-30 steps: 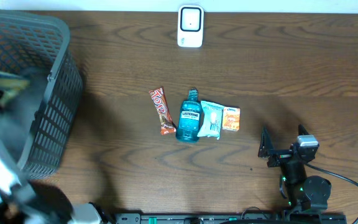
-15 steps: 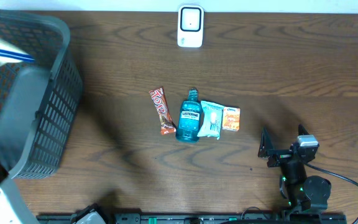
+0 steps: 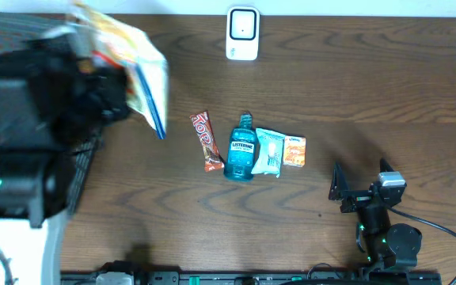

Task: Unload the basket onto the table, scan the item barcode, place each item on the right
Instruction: 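Carry the yellow snack bag out and lay it left of the chocolate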

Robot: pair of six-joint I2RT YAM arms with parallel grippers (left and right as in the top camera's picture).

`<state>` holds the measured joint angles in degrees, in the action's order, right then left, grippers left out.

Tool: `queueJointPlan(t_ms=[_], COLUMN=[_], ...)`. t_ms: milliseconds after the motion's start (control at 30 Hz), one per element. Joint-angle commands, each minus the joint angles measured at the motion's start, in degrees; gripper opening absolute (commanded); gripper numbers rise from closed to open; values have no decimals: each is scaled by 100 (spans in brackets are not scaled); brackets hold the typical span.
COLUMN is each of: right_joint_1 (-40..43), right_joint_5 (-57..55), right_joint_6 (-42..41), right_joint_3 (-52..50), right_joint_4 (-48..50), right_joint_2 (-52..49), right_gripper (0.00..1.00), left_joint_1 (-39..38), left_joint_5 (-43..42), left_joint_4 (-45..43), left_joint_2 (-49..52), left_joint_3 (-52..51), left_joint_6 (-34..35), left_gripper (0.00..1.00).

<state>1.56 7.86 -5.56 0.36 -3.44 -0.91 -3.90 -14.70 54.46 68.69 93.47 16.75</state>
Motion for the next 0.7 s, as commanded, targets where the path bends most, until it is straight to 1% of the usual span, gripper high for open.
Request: queueJointPlan(t_ms=[0, 100, 133, 267, 400, 533, 667], right_joint_1=[-48, -48, -48, -48, -48, -48, -48], right_joint_5=[-24, -24, -24, -24, -24, -24, -24], right_joint_6=[50, 50, 50, 50, 50, 50, 50], right_joint_3=[-4, -4, -4, -4, -4, -4, -4], right_joint_4=[-22, -22, -22, -22, -22, -22, -22], right_joint_2=[20, 20, 20, 20, 20, 20, 20], right_gripper=[99, 99, 99, 99, 99, 99, 99], left_joint_1=[-586, -787, -800, -798, -820, -944, -1043], left_joint_5=[1239, 1982, 2044, 1851, 1462, 1567, 1862], left_joint_4=[330, 761, 876, 1296, 1255, 1126, 946], left_joint_2=[503, 994, 1147, 1873, 2540, 3093, 3545], left_joint_3=[52, 50, 50, 39, -149, -428, -769], left_joint_6=[-866, -861, -859, -833, -765, -796, -785], left_gripper=[8, 8, 8, 7, 7, 8, 7])
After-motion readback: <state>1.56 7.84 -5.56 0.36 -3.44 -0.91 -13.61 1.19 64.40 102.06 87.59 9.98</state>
